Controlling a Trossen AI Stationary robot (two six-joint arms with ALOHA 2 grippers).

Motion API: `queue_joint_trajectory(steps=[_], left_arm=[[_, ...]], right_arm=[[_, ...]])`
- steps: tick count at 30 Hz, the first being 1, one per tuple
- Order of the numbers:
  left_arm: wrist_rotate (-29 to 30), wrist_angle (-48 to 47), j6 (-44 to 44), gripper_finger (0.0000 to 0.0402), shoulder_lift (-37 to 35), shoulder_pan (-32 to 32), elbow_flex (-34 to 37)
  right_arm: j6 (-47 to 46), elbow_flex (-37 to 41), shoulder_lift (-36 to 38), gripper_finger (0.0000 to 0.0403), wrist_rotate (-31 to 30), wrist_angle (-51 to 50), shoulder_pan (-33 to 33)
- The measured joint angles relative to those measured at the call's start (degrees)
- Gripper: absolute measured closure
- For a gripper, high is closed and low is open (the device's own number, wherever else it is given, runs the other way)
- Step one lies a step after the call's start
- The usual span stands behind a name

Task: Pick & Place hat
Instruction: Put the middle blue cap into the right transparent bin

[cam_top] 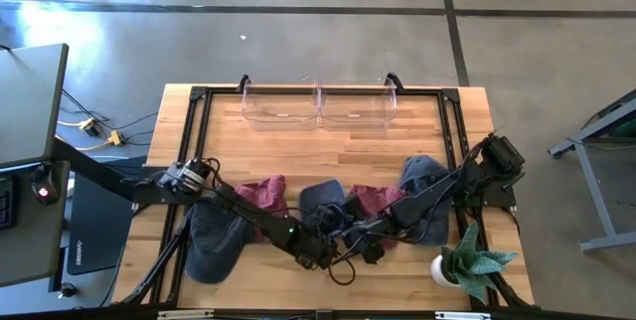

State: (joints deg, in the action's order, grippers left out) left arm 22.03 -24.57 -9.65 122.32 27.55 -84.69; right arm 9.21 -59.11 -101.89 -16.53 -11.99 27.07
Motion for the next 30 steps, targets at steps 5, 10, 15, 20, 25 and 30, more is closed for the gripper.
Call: queue_joint_trajectory(steps=[5, 10, 15, 20, 25, 30], left_arm=[[-6.91, -1.98, -1.88, 0.0382, -3.7, -0.42, 0.14], [-9.51, -2.22, -1.66, 0.0376, -4.75, -0.78, 0.14], [-11.8, -3.96, -0.55, 0.0375, -5.13, -1.62, 0.05], [-12.34, -4.82, 0.42, 0.0375, -5.17, -1.72, -0.03], [-5.33, -7.39, 1.93, 0.0389, -5.17, -1.14, -0.04], [1.78, -11.73, 6.34, 0.0396, -5.21, -1.09, 0.15]], right_arm=[[-0.3, -0.24, 0.0, 0.0381, 1.05, -0.24, -0.3], [-0.28, -0.22, 0.02, 0.0377, 0.45, -0.2, -0.4], [-0.24, -0.2, 0.02, 0.0381, 0.4, -0.24, -0.43], [-0.22, -0.13, 0.0, 0.0377, 0.21, -0.11, -0.41], [-2.49, -0.05, 0.0, 0.0358, 0.68, 1.84, -0.45], [-7.69, 0.11, 0.44, 0.03, 3.05, 2.79, -0.43]])
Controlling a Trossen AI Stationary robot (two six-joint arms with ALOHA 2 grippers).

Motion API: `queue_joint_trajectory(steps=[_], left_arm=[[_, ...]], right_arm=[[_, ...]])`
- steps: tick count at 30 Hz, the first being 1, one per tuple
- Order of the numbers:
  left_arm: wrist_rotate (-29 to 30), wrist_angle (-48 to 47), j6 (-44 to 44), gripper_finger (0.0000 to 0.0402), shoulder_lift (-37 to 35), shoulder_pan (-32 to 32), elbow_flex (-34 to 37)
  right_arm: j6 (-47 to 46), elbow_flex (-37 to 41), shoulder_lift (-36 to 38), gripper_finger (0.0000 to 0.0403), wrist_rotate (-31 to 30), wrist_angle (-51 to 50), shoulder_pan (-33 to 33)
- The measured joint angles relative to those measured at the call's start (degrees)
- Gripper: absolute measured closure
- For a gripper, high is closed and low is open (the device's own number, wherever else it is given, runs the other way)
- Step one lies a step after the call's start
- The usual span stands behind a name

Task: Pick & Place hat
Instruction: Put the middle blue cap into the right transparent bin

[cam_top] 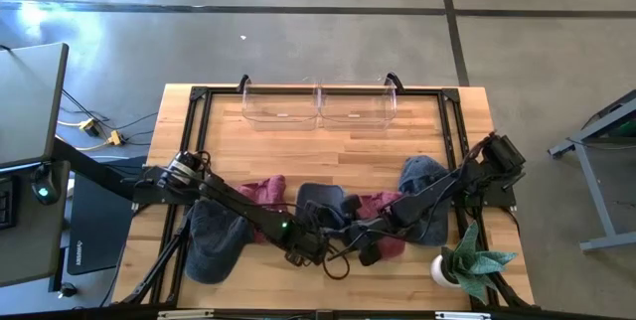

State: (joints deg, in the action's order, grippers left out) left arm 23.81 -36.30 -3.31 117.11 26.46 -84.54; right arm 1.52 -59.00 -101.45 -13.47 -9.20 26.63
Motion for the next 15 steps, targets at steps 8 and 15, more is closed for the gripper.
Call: queue_joint_trajectory(steps=[8, 15], left_arm=[[10.64, -2.43, 5.51, 0.0398, -0.07, 1.44, 3.21], [13.64, 1.25, 7.72, 0.0399, -0.93, 2.09, 5.82]], right_arm=[[-2.62, -0.07, 0.05, 0.016, -0.83, -6.02, 0.37], [2.88, -0.07, -3.84, 0.0143, -5.44, -1.81, -0.4]])
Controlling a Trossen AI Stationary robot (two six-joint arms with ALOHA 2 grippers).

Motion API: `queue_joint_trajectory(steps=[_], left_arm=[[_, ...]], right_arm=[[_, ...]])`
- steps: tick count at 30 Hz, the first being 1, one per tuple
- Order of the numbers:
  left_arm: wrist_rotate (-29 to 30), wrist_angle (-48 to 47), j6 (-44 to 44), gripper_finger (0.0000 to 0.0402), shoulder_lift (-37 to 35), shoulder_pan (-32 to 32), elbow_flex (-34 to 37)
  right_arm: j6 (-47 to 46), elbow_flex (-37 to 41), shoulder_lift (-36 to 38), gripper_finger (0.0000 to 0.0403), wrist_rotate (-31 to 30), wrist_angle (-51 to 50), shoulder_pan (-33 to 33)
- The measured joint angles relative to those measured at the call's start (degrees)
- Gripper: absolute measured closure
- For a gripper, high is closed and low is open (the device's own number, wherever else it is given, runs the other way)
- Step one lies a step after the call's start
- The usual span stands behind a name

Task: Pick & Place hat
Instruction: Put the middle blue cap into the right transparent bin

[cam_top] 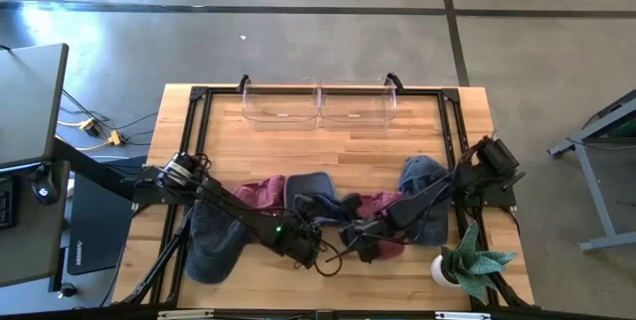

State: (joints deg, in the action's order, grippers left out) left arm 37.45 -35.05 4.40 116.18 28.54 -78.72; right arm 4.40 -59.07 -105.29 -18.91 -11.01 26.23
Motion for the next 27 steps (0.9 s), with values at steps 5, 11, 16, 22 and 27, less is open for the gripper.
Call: queue_joint_trajectory(steps=[5, 11, 16, 22, 27], left_arm=[[3.35, 0.58, 0.1, 0.0399, -1.9, 1.3, -0.07], [1.83, 2.53, -0.65, 0.0385, -3.31, 1.9, -0.13], [-2.75, 1.68, -1.64, 0.0324, -3.54, 0.64, -0.13], [-6.52, -7.79, -2.38, 0.0203, -3.61, -1.93, -1.33], [0.0, -18.26, 2.95, 0.0135, -3.72, -1.87, -2.34]], right_arm=[[1.27, 0.0, -1.75, 0.0185, 0.48, 4.21, -1.35], [2.45, -0.08, -1.6, 0.0313, 2.45, 10.36, -2.02], [1.81, -0.11, -1.55, 0.0389, 2.78, 10.44, -3.08], [-0.7, 0.0, -0.67, 0.0395, 2.84, 9.6, -5.4], [-3.17, -0.07, 4.12, 0.0394, 2.81, 7.25, -8.64]])
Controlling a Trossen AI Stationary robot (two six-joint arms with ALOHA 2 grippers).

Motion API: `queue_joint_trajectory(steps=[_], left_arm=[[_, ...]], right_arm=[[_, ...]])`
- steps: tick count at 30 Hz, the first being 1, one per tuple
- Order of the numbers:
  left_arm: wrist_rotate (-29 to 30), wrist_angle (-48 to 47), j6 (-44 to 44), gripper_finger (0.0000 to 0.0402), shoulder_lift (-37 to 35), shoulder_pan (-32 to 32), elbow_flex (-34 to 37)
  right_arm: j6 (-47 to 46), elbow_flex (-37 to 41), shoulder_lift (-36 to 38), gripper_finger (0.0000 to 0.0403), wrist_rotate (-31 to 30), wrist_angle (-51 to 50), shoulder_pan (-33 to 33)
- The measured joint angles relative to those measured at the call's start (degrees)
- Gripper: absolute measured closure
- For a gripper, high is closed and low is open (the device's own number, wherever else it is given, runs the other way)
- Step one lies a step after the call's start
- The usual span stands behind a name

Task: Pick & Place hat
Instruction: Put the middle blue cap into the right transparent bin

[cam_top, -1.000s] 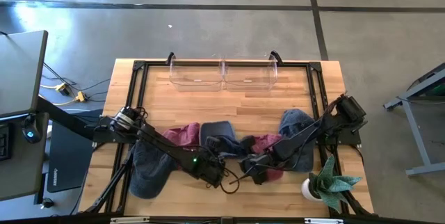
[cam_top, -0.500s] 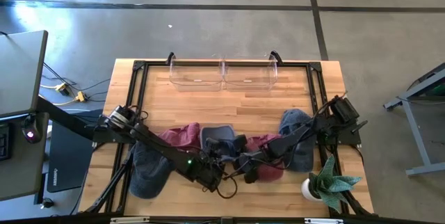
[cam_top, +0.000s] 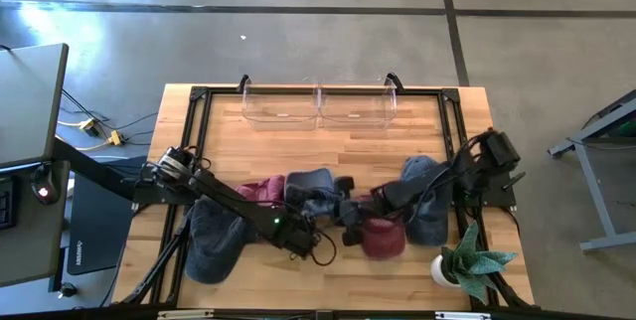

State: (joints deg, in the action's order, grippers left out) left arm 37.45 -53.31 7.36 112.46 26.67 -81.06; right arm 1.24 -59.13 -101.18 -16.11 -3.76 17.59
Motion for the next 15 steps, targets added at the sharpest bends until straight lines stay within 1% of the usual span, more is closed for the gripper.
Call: queue_joint_trajectory(steps=[2, 4, 8, 11, 15], left_arm=[[2.6, -1.17, 3.33, 0.0124, -0.6, 0.36, 1.71], [3.98, -0.37, 6.05, 0.0121, -2.47, 0.47, 4.66], [3.64, 9.24, 7.37, 0.012, -6.17, 0.44, 12.46], [3.61, 19.49, 6.55, 0.0119, -9.4, 0.33, 18.05], [4.49, 28.77, 6.24, 0.0119, -12.37, 0.32, 24.15]], right_arm=[[-1.16, 0.0, 2.55, 0.0398, -0.24, -2.97, -1.63], [-1.72, 0.04, 5.83, 0.0397, -0.91, -6.14, -3.2], [-2.33, 0.04, 13.72, 0.0398, -3.42, -9.37, -7.21], [-3.55, 0.04, 19.91, 0.0397, -2.46, -11.34, -11.7], [-4.86, 0.04, 27.4, 0.0399, 1.38, -11.86, -19.28]])
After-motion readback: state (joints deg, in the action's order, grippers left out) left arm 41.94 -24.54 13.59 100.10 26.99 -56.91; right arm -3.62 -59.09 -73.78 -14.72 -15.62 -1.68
